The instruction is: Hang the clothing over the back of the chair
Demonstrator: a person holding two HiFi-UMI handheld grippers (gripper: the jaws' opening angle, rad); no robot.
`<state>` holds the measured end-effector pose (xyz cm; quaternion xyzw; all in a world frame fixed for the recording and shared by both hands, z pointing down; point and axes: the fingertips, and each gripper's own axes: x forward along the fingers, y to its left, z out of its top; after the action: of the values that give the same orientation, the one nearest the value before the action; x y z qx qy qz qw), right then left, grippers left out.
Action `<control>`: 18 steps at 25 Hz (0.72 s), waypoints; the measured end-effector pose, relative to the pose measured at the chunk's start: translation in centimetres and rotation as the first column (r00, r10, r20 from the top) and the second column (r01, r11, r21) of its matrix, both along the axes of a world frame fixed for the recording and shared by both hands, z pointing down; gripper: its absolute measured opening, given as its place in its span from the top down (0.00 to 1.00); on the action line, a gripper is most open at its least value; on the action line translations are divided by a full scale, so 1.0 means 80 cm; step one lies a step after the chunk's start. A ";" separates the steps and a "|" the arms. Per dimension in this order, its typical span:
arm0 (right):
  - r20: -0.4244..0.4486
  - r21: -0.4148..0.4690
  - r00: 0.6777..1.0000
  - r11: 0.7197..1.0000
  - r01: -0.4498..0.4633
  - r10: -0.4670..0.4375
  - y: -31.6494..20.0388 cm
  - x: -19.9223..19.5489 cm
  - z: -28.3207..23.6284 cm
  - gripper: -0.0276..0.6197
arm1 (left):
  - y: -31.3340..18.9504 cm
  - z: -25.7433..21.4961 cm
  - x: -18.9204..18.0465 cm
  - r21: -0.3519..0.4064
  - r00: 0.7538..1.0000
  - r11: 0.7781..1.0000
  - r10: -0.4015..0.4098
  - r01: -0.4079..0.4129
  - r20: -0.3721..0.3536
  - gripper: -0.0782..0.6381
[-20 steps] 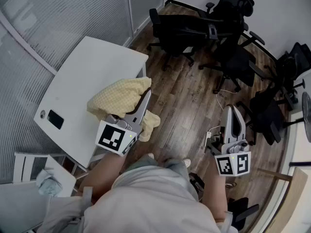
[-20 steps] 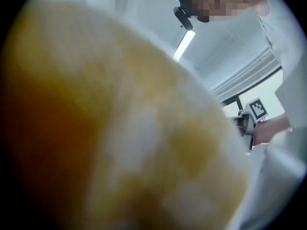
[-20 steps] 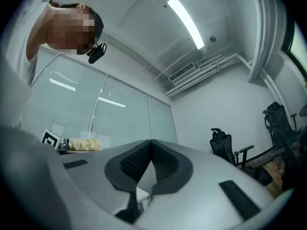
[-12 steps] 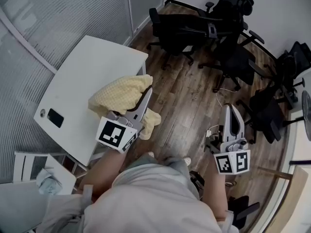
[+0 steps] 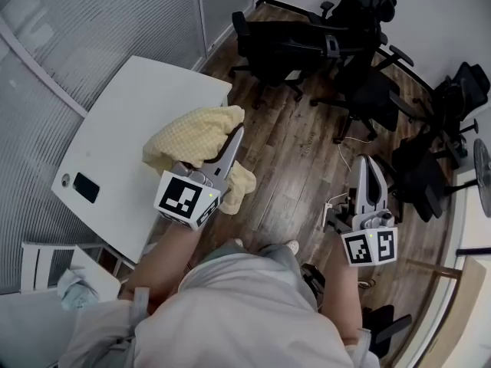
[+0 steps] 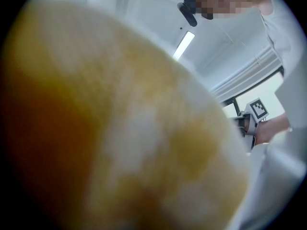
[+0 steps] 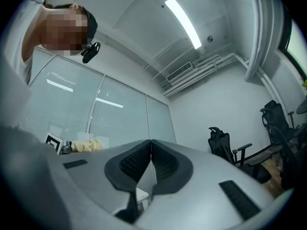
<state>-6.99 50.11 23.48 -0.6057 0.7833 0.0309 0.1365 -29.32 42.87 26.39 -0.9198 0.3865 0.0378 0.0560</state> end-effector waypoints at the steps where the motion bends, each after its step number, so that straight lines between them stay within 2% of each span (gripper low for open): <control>1: 0.003 -0.003 1.000 1.000 0.005 -0.005 -0.003 -0.001 0.000 0.92 | -0.005 -0.002 0.001 0.007 1.000 1.000 0.003 -0.003 0.004 0.82; 10: -0.034 -0.019 0.999 1.000 0.014 -0.015 -0.042 0.002 0.000 0.92 | -0.044 -0.012 0.006 0.022 1.000 1.000 -0.008 0.008 0.006 0.82; 18: 0.006 -0.016 0.999 0.999 0.034 -0.034 -0.090 0.025 0.003 0.92 | -0.075 -0.014 0.022 0.013 1.000 1.000 -0.022 0.021 0.006 0.82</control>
<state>-4.95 42.89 23.72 -0.5933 0.7934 0.0204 0.1346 -27.53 36.84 25.23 -0.9153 0.3959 0.0369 0.0635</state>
